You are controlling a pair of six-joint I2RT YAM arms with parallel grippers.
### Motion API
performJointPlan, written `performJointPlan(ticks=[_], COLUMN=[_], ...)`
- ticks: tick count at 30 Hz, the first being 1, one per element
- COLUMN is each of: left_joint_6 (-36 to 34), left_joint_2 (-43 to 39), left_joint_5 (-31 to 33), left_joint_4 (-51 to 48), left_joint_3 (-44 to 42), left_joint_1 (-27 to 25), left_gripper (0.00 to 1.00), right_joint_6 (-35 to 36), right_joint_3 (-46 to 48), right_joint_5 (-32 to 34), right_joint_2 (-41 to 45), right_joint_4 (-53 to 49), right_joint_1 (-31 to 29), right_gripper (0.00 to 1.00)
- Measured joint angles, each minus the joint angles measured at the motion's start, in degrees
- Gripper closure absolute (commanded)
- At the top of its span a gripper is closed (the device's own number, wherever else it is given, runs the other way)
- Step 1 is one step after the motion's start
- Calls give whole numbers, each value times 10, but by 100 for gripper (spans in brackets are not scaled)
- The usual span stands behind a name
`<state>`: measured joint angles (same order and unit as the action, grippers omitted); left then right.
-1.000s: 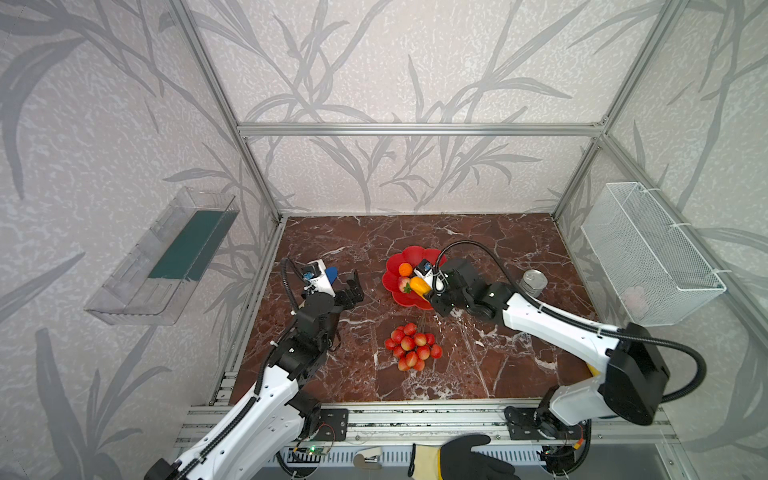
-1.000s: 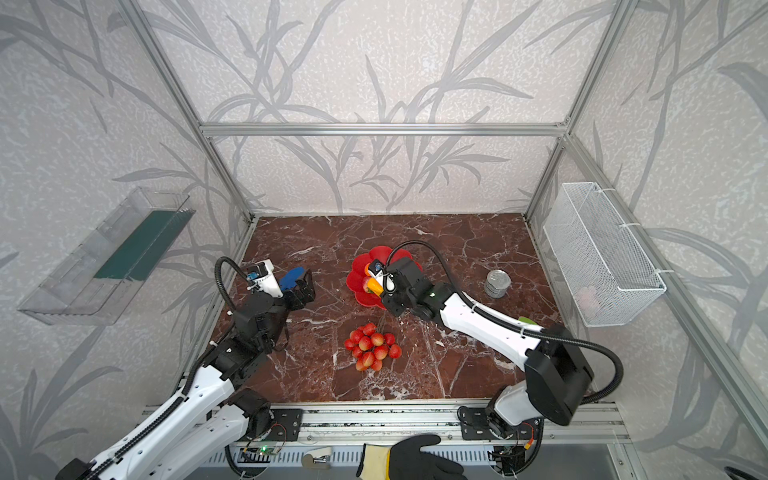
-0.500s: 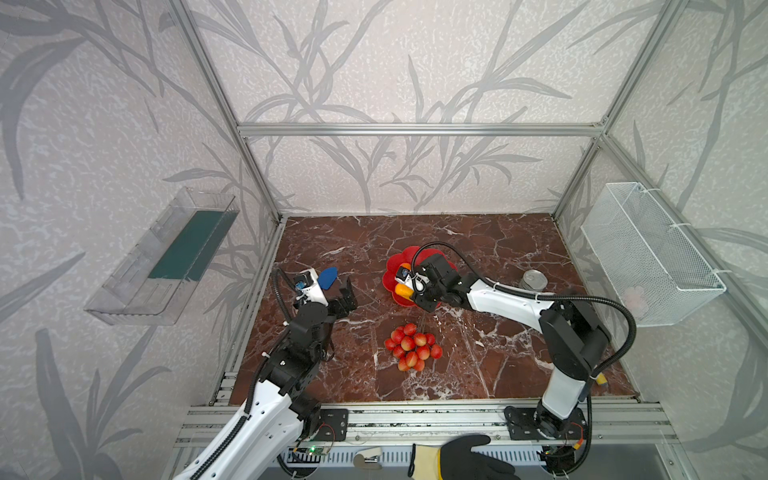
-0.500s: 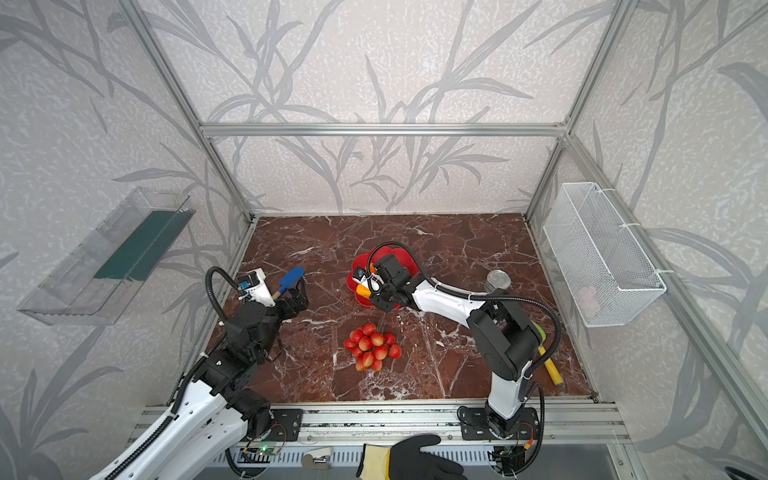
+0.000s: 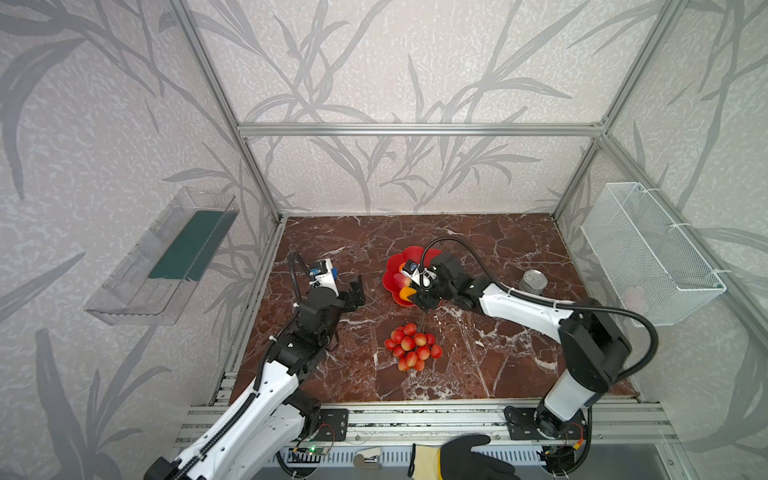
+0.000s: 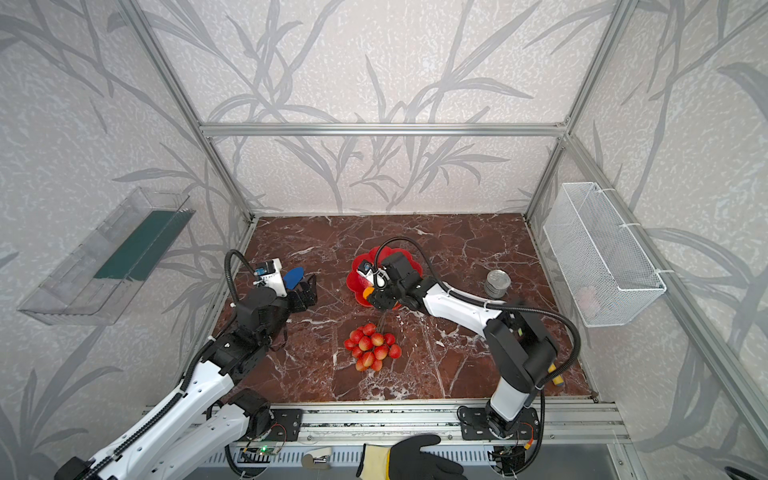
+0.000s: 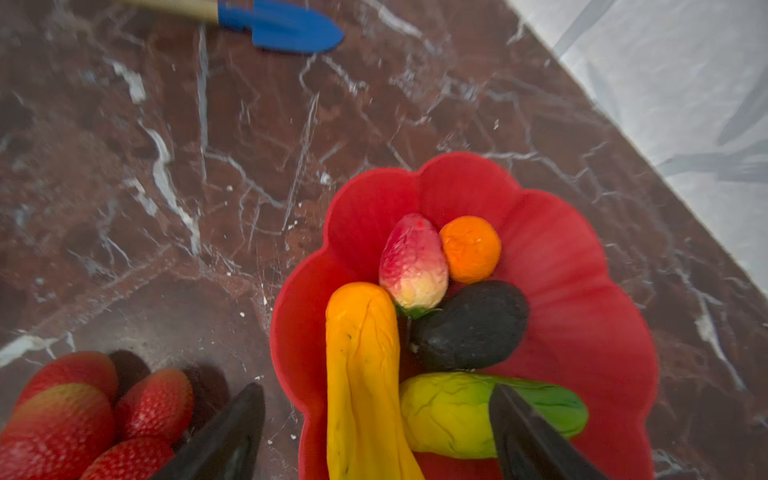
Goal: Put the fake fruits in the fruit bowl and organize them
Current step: 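Carry the yellow mango into the red bowl with the right gripper and release, then grasp the strawberry bunch by its stem with the left gripper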
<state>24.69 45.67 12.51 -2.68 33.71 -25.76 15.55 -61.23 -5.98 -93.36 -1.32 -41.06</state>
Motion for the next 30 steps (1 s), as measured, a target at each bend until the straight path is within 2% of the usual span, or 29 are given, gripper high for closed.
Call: performJointPlan(ticks=[5, 7, 13, 19, 30], left_joint_6=[-16, -22, -38, -55, -56], left_joint_2=[87, 116, 188, 264, 375], left_joint_5=[-100, -137, -204, -214, -194], left_joint_4=[-23, -29, -70, -119, -187], left_joint_3=[75, 91, 119, 181, 233], left_joint_1=[0, -1, -27, -95, -177], left_gripper=[33, 38, 44, 44, 44], right_joint_6=[-115, -160, -270, -360, -388], right_joint_3=[72, 99, 181, 246, 260], right_joint_5=[-2, -3, 9, -23, -37], right_joint_2=[112, 144, 201, 213, 253], right_joint_4=[70, 85, 94, 96, 96], right_joint_1=[38, 63, 145, 222, 229], right_gripper=[4, 3, 1, 1, 1])
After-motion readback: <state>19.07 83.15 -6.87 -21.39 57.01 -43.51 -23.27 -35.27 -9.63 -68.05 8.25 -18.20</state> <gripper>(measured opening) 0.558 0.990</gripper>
